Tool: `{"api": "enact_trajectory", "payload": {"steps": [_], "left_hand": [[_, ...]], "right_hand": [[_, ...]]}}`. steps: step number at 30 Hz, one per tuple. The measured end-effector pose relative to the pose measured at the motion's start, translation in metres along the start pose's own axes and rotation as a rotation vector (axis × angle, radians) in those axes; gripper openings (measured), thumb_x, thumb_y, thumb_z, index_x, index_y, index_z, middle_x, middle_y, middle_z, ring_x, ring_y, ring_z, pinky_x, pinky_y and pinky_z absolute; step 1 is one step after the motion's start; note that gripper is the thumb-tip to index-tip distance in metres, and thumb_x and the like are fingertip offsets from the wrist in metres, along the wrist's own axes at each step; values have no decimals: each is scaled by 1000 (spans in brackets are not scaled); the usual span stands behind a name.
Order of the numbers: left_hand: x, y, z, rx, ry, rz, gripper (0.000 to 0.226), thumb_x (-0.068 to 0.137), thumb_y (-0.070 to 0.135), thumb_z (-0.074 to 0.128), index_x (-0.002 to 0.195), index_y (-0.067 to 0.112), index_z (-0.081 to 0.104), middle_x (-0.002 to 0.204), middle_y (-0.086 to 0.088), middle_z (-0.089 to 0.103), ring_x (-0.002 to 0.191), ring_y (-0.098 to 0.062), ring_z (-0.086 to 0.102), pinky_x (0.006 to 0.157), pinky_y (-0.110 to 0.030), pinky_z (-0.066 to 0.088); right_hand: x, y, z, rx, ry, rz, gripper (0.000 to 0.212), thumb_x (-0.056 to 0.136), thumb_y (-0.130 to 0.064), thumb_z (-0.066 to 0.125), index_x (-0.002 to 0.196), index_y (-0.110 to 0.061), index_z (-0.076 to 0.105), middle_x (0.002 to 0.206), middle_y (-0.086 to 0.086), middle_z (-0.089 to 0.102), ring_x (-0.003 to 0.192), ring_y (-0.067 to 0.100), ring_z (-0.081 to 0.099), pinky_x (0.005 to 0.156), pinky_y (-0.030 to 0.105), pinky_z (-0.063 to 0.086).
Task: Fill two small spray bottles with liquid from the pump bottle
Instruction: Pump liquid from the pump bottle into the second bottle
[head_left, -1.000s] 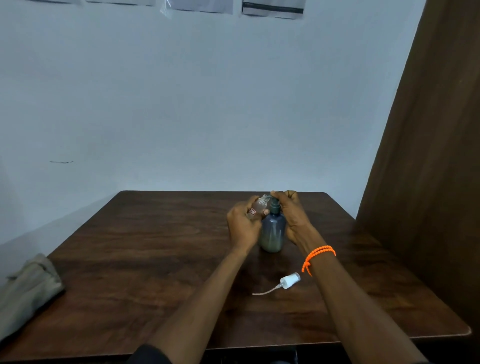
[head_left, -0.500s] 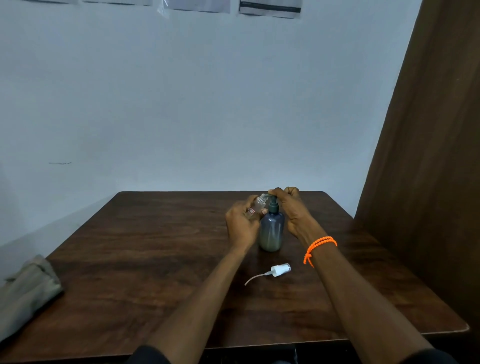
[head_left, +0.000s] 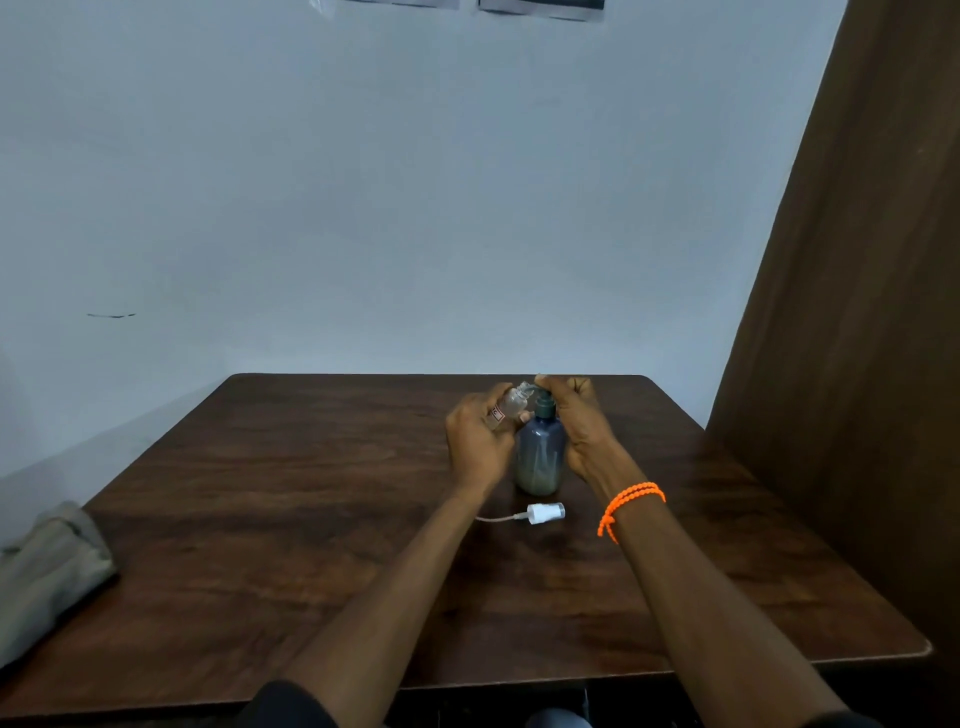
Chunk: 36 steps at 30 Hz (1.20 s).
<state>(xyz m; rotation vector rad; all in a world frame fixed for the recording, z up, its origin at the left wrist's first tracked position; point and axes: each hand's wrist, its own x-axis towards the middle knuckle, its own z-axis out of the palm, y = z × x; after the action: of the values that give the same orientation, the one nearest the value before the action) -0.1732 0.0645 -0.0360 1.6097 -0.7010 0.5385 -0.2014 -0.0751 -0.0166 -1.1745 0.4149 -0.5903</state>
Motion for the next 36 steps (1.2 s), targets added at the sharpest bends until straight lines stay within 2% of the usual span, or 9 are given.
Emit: {"api": "enact_trajectory", "payload": {"steps": [3,6,11,14,16,19,27,31,36], "left_hand": [[-4,0,0,7,-19,-5,29,78,19,84,106,21,79,81,2,73,75,-18,68,68,-38,55],[0,7,0,10,-30,4,30,78,23,84,108,22,79,82,2,73,75,-16,67,69,-35,54],[0,3,0,22,-19,-3,31,76,17,86,106,19,79,82,-3,74,74,-21,67,68,-39,55],[-1,6,1,0,-20,-2,33,78,17,86,110,20,79,84,1,74,75,-16,67,68,-35,55],[0,2,2,-11,-27,-11,34,77,17,87,111,20,79,86,1,74,77,-15,68,70,-34,56],[-2,1,0,-1,-32,-38,38,78,18,87,114,19,78,90,-1,75,80,-16,69,74,-33,57],[-2,4,0,9,-33,-39,32,79,17,86,110,21,79,87,0,74,77,-15,68,70,-31,54],[1,6,1,0,-36,-33,30,82,22,84,111,24,78,85,3,73,77,-12,67,68,-27,52],[1,3,0,19,-53,-46,36,80,20,86,115,22,78,88,0,73,79,-15,68,71,-31,55]], "right_hand": [[-1,-10,1,-10,1,4,61,64,-26,93,96,-20,41,99,20,62,90,31,66,68,46,56],[4,-16,2,36,-4,9,54,74,-18,90,105,-14,45,96,21,63,79,29,67,61,40,57],[1,-5,1,76,11,22,64,73,-17,90,122,-12,51,111,33,68,81,33,73,56,40,61],[8,-12,2,118,21,8,52,81,-9,85,116,-12,47,107,28,64,82,33,70,52,38,58],[6,-5,1,105,14,24,63,74,-18,90,122,-7,51,109,28,66,82,31,72,58,38,61],[5,2,-3,75,30,28,58,77,-19,91,113,-13,46,104,29,66,91,35,70,67,45,62],[13,1,1,93,41,49,84,51,-28,96,116,-10,48,111,33,66,90,38,69,56,41,59],[18,-10,2,106,26,22,60,74,-14,90,119,-5,53,108,29,65,75,31,71,53,37,59],[12,2,-3,114,40,45,50,85,-11,86,109,-16,43,100,28,66,85,34,70,55,41,62]]}}
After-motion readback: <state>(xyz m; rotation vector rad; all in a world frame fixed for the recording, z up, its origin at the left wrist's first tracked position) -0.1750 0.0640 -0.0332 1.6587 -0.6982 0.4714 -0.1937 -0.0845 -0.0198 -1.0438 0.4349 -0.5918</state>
